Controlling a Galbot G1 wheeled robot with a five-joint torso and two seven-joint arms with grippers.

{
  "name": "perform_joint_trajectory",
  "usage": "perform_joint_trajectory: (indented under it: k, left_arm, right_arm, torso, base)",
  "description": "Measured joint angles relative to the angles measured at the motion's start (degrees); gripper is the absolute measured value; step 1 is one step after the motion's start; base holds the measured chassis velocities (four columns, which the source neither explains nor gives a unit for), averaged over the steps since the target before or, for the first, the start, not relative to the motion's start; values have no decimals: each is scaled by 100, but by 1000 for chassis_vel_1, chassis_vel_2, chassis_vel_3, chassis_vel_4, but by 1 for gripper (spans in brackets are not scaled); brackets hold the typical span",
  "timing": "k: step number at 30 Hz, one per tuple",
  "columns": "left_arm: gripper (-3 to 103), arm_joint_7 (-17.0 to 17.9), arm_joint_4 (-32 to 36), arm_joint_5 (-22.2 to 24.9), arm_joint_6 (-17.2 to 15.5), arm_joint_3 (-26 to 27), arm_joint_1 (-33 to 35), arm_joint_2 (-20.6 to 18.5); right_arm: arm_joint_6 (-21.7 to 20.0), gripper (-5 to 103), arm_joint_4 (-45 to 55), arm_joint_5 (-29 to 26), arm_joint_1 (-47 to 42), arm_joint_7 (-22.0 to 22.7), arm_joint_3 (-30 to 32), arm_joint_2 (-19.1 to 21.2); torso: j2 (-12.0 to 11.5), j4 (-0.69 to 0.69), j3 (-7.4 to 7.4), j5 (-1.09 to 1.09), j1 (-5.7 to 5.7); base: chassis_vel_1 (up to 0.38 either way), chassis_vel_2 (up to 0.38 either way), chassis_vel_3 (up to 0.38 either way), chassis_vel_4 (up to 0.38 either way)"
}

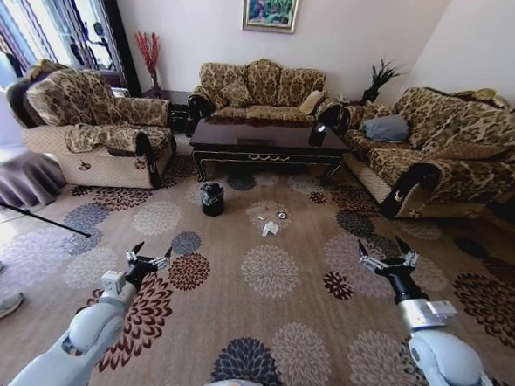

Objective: Move to the front of the table and pick up the trash from the floor, then place it into the trash bin.

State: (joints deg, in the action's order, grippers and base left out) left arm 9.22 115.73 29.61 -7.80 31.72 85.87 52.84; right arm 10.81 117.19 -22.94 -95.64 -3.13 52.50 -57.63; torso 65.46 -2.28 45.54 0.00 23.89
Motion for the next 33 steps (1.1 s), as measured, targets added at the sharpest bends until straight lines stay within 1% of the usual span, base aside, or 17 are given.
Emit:
perform_joint_trajectory:
  k: [4, 7, 14, 19, 21, 22, 24, 25, 29, 33]
  left_arm:
    - [100, 0, 47, 6, 15, 75, 30, -24]
    - [100, 0, 91, 18, 124, 179, 129, 30]
    - [100, 13, 158, 1, 134, 257, 205, 114]
    - [100, 45, 204, 30, 115, 288, 234, 161]
    - [100, 80, 241, 15, 0, 297, 242, 194]
    - [100, 80, 241, 15, 0, 297, 242, 194]
    - [100, 86, 298, 96, -213, 288, 223, 241]
    - [100, 86, 298, 96, -213, 288, 223, 241]
    - [100, 259, 381, 170, -626, 238, 159, 338]
    - [100, 273, 363, 105, -651, 238, 141, 362]
  right_arm:
    - [0, 100, 89, -34, -21, 8, 8, -42]
    - [-1, 100, 145, -65, -78, 17, 35, -97]
    - [1, 100, 201, -73, -173, 23, 51, -141]
    - [-50, 100, 274, -194, -168, 85, 23, -155]
    - [-110, 100, 321, -315, -151, 138, 22, -135]
    - [-110, 100, 321, -315, -151, 138, 22, -135]
    - [-145, 100, 347, -386, -149, 173, 39, -110]
    - [-145, 100, 347, -386, -149, 173, 39, -110]
    - [-183, 100, 348, -446, -155, 224, 82, -51]
    - [-194, 100, 349, -465, -148, 232, 89, -34]
  torso:
    - [0, 1, 0, 1, 0]
    - [0, 1, 0, 0, 0]
    - [0, 1, 0, 0, 0]
    - [0, 1, 0, 1, 0]
    - [0, 1, 0, 0, 0]
    - [0, 1, 0, 0, 0]
    - [-16, 1, -7, 0, -6]
    - [-16, 1, -7, 0, -6]
    - [-138, -1, -73, 1, -61]
    - [-258, 0, -142, 0, -115]
  base:
    - [0, 0, 0, 0]
    - [0, 0, 0, 0]
    - [0, 0, 0, 0]
    - [0, 0, 0, 0]
    - [0, 0, 0, 0]
    - [0, 0, 0, 0]
    - [0, 0, 0, 0]
    - [0, 0, 0, 0]
    - [0, 0, 0, 0]
    - [0, 0, 0, 0]
